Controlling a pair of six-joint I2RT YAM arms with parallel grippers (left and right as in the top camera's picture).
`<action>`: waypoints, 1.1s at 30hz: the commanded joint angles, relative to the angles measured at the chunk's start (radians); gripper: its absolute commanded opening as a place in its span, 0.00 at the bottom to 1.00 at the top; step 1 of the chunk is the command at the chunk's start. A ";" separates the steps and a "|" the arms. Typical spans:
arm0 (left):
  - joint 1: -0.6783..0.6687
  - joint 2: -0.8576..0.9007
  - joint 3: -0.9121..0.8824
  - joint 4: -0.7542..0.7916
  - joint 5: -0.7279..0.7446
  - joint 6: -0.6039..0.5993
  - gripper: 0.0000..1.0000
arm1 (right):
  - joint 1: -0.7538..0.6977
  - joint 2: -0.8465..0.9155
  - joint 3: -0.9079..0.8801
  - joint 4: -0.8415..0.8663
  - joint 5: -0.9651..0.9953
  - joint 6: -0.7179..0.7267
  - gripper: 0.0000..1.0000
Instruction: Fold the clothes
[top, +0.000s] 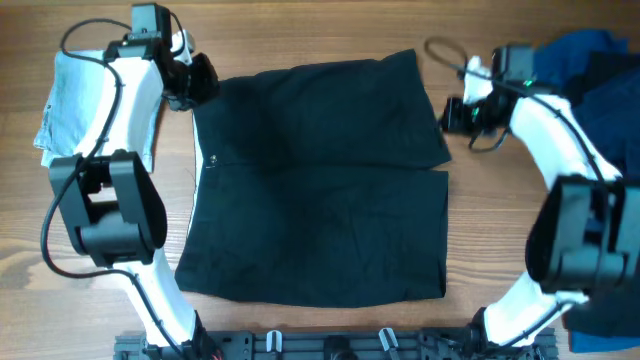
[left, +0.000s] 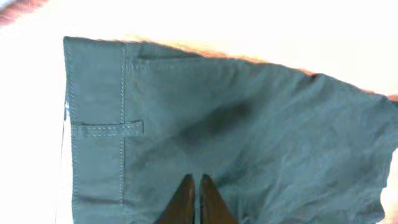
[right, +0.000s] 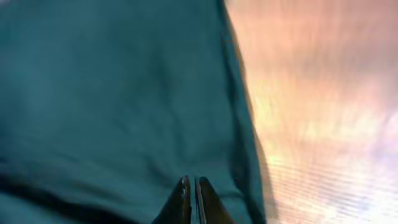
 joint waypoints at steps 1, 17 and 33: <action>-0.005 -0.026 0.016 -0.008 -0.114 -0.024 0.04 | 0.031 -0.089 0.108 0.004 -0.070 -0.004 0.05; -0.063 0.089 0.016 0.143 -0.134 -0.020 0.04 | 0.232 0.283 0.121 0.555 0.130 -0.039 0.04; -0.064 0.246 0.013 0.125 -0.205 -0.020 0.04 | 0.231 0.354 0.121 0.510 0.205 -0.052 0.04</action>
